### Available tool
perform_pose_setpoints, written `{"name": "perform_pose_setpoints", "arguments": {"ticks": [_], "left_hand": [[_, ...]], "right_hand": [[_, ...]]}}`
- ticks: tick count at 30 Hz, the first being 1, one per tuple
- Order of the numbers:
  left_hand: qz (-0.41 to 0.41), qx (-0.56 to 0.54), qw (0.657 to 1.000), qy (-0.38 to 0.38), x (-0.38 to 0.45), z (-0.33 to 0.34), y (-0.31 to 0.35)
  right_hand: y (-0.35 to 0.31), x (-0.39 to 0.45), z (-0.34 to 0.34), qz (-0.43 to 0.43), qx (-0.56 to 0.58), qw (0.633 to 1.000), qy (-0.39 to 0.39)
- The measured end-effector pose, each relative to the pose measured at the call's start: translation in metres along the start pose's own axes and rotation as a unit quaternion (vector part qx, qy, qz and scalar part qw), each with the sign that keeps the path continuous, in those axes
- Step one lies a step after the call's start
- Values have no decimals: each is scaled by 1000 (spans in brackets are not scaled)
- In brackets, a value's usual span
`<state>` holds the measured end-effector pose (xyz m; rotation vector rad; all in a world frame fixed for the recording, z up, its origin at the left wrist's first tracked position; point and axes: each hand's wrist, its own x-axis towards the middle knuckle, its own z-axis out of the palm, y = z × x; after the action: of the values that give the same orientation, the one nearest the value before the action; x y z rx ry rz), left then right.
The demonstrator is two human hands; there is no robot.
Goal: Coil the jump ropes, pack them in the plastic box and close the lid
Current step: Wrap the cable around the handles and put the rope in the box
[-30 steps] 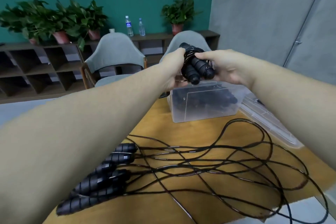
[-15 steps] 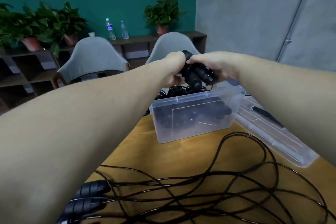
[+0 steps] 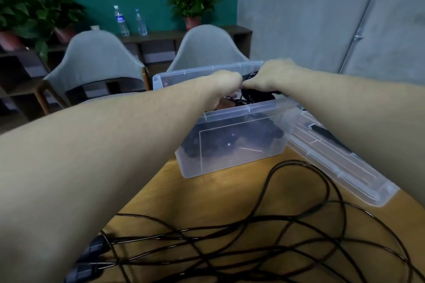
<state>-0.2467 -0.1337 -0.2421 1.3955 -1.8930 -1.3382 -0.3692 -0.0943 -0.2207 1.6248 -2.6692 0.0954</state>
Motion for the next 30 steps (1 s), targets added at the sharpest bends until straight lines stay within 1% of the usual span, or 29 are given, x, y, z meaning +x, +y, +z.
{"name": "perform_pose_setpoints", "arguments": {"ticks": [2, 3, 4, 7, 10, 11, 13, 15, 18, 21, 23, 26, 28, 30], "left_hand": [[4, 16, 1000, 3, -2, 1, -3], [10, 26, 1000, 4, -4, 0, -3], [16, 37, 999, 4, -7, 0, -3], [38, 53, 998, 3, -18, -6, 0], [67, 60, 996, 17, -33, -15, 0], [75, 58, 995, 25, -39, -18, -1], [93, 63, 993, 47, -50, -24, -5], [111, 67, 988, 79, -65, -31, -9], [117, 45, 987, 99, -91, -45, -12], [115, 58, 985, 119, -121, -57, -23], [128, 75, 980, 132, -143, -64, -35], [145, 88, 971, 170, -181, -73, -55], [139, 61, 976, 155, -197, -78, -64], [125, 51, 983, 127, -219, -84, -79]], "right_hand": [[-1, 2, 4, 1, -85, 995, 61], [0, 4, 7, -2, -105, 992, 70], [2, 5, 10, -1, -114, 992, 57], [0, 1, 12, 25, -70, 997, -6], [-5, -8, 6, -8, -50, 998, -46], [-5, -13, 5, -21, -49, 997, -49], [-1, -22, 5, -39, -40, 998, -22], [0, -35, 4, -62, -15, 998, 24], [-9, -64, 0, -133, 16, 988, 81], [-26, -105, 0, -203, 63, 969, 123], [-37, -135, 4, -234, 93, 960, 126], [-53, -181, 6, -266, 133, 950, 96], [-61, -197, 8, -281, 151, 944, 82], [-70, -218, 13, -300, 168, 938, 48]]}}
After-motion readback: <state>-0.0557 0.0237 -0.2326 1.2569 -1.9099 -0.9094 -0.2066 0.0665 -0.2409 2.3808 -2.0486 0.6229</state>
